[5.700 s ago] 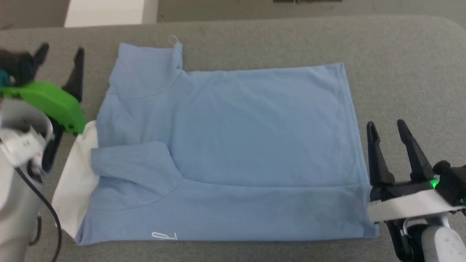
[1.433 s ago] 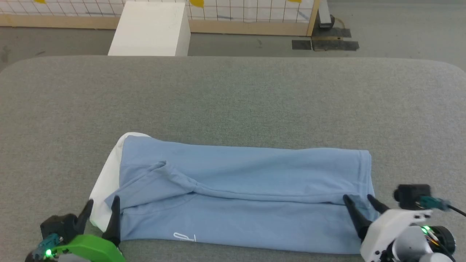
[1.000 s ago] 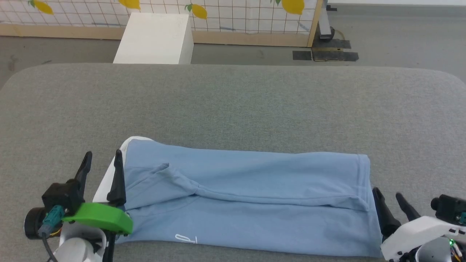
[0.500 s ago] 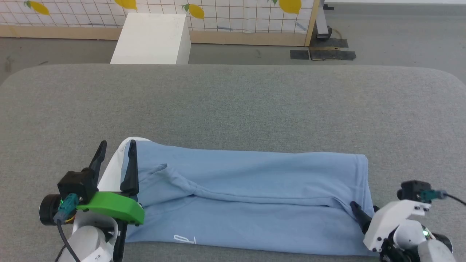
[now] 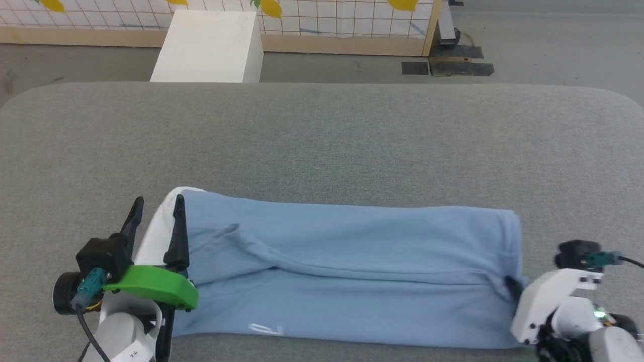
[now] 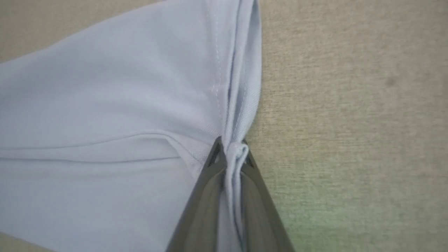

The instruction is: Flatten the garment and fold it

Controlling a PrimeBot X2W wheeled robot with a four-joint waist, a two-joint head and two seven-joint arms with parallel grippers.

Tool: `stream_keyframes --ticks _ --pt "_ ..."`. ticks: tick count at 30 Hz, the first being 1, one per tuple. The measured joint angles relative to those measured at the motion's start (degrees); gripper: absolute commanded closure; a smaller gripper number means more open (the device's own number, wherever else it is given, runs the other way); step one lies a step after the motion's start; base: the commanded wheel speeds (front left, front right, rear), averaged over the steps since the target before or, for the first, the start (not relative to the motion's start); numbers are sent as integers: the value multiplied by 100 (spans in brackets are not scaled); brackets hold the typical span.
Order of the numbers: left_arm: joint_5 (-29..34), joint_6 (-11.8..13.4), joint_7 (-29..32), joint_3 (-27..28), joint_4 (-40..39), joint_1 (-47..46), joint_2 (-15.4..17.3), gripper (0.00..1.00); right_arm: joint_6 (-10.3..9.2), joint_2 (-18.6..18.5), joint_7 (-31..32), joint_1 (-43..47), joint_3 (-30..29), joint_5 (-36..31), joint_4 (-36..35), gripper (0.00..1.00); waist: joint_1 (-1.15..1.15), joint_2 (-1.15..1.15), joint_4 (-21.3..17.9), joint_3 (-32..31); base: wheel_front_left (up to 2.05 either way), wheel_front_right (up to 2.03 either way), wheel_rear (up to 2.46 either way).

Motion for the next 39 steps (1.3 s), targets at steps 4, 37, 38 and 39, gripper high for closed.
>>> stream_keyframes --ticks 4,37,38,39 --pt "7 -43 0 54 13 2 -27 0 0 3 -59 9 -626 -610 -285 100 0 0 -29 26 0 0 0" --pt "214 -202 0 172 90 10 -240 0 -1 -821 1699 439 1801 -1125 -4207 100 0 0 99 64 0 0 0" --pt "214 -204 0 163 93 10 -249 0 -1 -862 1712 313 2134 -1109 -4202 100 0 0 117 73 0 0 0" --pt "214 -221 0 155 99 8 -257 0 -1 -889 1714 196 2370 -1082 -4175 100 0 0 134 81 0 0 0"
